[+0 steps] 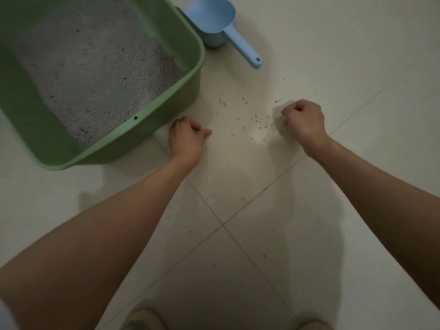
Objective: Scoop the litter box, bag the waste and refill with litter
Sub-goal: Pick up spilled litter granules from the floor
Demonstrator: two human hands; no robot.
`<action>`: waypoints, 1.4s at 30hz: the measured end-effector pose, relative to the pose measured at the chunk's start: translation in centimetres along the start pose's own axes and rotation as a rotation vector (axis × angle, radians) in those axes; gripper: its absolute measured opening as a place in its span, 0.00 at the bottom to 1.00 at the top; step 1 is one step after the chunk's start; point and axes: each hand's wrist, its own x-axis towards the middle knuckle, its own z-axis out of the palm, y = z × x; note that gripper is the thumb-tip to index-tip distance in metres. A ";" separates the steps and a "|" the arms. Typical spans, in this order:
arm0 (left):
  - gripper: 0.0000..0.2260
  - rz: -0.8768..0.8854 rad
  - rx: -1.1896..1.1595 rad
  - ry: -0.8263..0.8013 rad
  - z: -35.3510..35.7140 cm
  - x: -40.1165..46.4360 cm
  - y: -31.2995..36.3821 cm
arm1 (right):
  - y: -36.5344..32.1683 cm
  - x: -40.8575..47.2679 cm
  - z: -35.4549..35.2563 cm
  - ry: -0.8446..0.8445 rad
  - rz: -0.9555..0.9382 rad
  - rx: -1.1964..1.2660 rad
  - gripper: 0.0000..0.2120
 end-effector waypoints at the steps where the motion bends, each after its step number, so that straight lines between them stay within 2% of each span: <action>1: 0.11 -0.005 0.006 0.016 0.2 0.1 0.1 | 0.5 0.0 -0.3 0.023 -0.002 -0.035 0.13; 6: 0.08 0.047 0.042 0.034 0.5 0.0 0.0 | 2.1 -0.4 -0.7 -0.065 -0.084 -0.059 0.05; 13: 0.08 -0.027 0.019 0.026 0.4 -0.1 0.9 | 2.3 0.0 0.1 -0.021 -0.162 -0.177 0.07; 18: 0.08 0.006 0.040 -0.008 0.0 -0.3 1.2 | 1.8 -0.6 -0.1 -0.034 -0.153 -0.175 0.10; 20: 0.03 -0.061 -0.108 0.000 -0.1 -0.4 1.4 | 1.7 -0.8 -0.6 -0.052 -0.075 0.042 0.11; 23: 0.10 -0.208 -0.557 -0.089 -0.3 -0.6 2.0 | 1.1 -0.8 -2.3 -0.197 0.212 0.661 0.10; 24: 0.10 -0.202 -0.647 -0.134 -0.4 -0.6 2.3 | 1.1 -0.6 -2.9 -0.266 0.290 0.854 0.14; 26: 0.09 -0.170 -0.723 -0.243 -0.3 -0.8 2.9 | 1.5 -0.4 -4.1 -0.411 0.367 1.115 0.18; 28: 0.09 -0.190 -0.721 -0.305 0.1 -1.3 3.5 | 1.8 -0.7 -4.6 -0.492 0.376 1.208 0.13; 30: 0.07 -0.242 -0.636 -0.289 0.7 -1.9 3.9 | 2.1 -0.9 -4.4 -0.479 0.331 1.144 0.12; 32: 0.05 -0.191 -0.419 -0.255 1.2 -2.5 4.0 | 2.2 -1.0 -3.9 -0.388 0.236 0.905 0.13; 35: 0.07 0.070 -0.056 -0.188 1.8 -3.5 3.5 | 2.6 -0.9 -2.7 -0.154 -0.003 0.099 0.08; 37: 0.13 0.110 0.021 -0.154 2.1 -3.7 3.0 | 3.1 -1.1 -1.8 -0.089 -0.112 -0.217 0.06; 39: 0.16 0.081 0.037 -0.117 2.3 -3.5 2.5 | 3.7 -1.2 -0.8 -0.077 -0.147 -0.242 0.09; 42: 0.15 0.073 0.058 -0.088 2.8 -3.0 2.3 | 3.6 -1.2 0.1 -0.047 -0.154 -0.224 0.10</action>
